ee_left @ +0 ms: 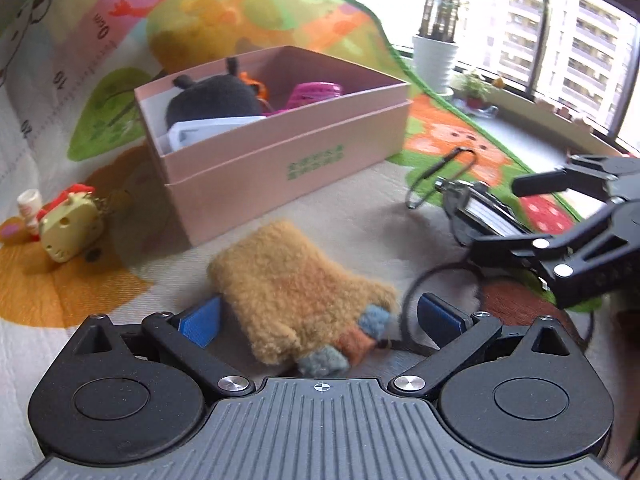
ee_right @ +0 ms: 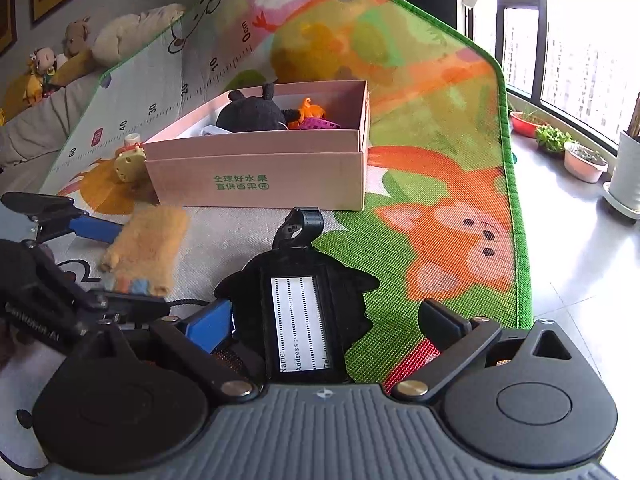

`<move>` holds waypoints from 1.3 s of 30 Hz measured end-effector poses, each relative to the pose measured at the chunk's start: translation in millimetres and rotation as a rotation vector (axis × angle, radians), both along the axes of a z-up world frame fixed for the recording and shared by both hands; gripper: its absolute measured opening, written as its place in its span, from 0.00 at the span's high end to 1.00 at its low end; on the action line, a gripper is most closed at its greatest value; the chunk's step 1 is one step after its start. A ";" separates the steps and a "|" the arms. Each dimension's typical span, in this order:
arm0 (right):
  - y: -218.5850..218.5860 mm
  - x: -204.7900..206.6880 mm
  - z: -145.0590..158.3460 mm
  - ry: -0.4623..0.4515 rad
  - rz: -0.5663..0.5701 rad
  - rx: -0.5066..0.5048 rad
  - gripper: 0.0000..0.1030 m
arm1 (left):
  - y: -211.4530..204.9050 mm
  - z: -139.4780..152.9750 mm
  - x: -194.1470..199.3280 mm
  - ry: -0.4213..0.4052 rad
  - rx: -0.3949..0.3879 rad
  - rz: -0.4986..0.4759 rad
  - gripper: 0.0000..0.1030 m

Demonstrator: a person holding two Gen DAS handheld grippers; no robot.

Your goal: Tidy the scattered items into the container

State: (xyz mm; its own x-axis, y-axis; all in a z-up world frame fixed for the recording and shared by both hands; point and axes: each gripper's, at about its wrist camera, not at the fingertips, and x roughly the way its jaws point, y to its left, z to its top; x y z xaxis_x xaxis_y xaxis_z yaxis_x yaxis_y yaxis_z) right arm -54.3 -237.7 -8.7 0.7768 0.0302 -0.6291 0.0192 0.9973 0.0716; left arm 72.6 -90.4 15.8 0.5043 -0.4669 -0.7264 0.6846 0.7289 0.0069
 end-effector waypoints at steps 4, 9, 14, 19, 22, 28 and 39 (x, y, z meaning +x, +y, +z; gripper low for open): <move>-0.8 -0.9 0.4 -0.007 -0.003 0.005 0.02 | -6.3 -0.3 -12.8 -0.012 0.029 -0.022 0.00; -1.3 -1.2 0.0 -0.010 -0.004 0.010 0.01 | 2.5 1.5 -8.6 -0.016 0.048 0.052 0.00; -1.2 -0.8 0.1 -0.008 -0.001 0.010 0.01 | 19.1 0.8 0.2 0.000 0.018 0.161 0.00; 1.5 -0.3 0.0 0.001 0.011 -0.001 0.01 | 24.9 0.9 -0.1 -0.006 0.014 0.192 0.00; 4.9 -1.2 0.7 0.000 0.021 -0.019 0.01 | 26.3 -0.7 -3.0 -0.024 0.003 0.193 0.00; 14.5 -3.0 -1.0 0.051 0.100 -0.014 0.01 | 29.7 -4.6 -9.0 -0.063 -0.030 0.195 0.00; 37.6 -30.9 1.1 0.050 0.235 -0.030 0.08 | 30.1 -4.4 -8.8 -0.063 -0.035 0.194 0.00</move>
State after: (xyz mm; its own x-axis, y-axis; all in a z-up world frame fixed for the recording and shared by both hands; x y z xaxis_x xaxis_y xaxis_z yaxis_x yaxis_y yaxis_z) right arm -85.2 -200.1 -7.5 0.7185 0.1872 -0.6699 -0.2110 0.9764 0.0465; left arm 63.8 -60.2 11.4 0.6311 -0.3805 -0.6760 0.5301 0.8477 0.0177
